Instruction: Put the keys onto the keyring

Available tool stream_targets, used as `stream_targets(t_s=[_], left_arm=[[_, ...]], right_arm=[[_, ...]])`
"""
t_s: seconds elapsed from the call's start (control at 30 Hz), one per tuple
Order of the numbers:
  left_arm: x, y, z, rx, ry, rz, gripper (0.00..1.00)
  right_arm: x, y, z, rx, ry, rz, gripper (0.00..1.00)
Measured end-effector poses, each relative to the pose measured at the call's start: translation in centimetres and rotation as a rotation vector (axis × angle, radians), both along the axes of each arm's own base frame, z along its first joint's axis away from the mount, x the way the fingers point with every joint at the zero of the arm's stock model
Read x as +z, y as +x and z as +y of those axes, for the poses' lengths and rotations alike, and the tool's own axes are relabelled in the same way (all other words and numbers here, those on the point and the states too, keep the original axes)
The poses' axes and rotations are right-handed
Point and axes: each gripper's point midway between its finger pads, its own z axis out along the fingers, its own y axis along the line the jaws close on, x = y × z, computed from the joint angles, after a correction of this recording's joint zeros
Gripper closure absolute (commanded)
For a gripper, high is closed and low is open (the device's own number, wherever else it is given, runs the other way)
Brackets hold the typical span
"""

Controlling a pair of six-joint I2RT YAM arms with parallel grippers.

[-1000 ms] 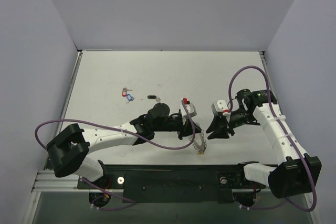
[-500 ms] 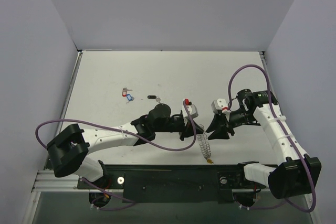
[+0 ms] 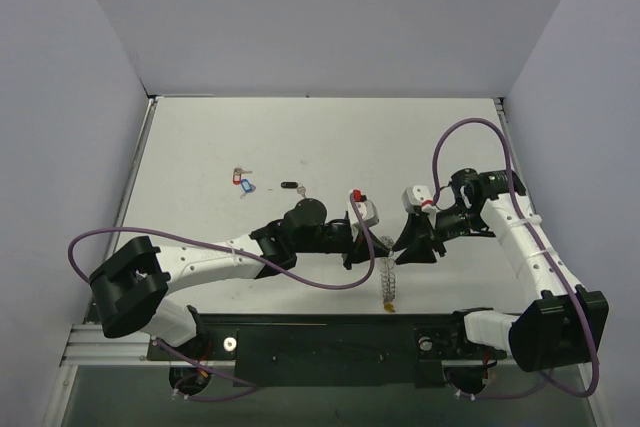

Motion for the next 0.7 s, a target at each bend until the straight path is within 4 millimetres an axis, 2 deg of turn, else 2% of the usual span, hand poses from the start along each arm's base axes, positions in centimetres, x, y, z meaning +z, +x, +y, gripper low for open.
stream_targets(t_s=[0.17,0.43,0.53,0.63,0.7], left_arm=[[0.27,-0.02,-0.11,-0.001,-0.009,-0.004,1.00],[0.73,-0.13,-0.32,-0.005,-0.019,-0.004,1.00],[0.84,-0.15,-0.35,-0.005,-0.023,-0.003,1.00],[0.73,-0.13,-0.40,-0.005,-0.022,0.000,1.00],[0.69,-0.15,-0.43,-0.005,-0.021,0.002,1.00]], right_arm=[[-0.17,0.07,0.01,0.000,-0.001,0.008,0.73],[-0.21,0.13,0.04,0.003,0.000,0.004,0.86],[-0.28,0.19,0.06,0.003,-0.001,0.006,0.87],[-0.42,0.26,0.08,0.005,-0.003,0.012,0.98],[-0.50,0.34,0.11,0.008,-0.004,0.008,1.00]])
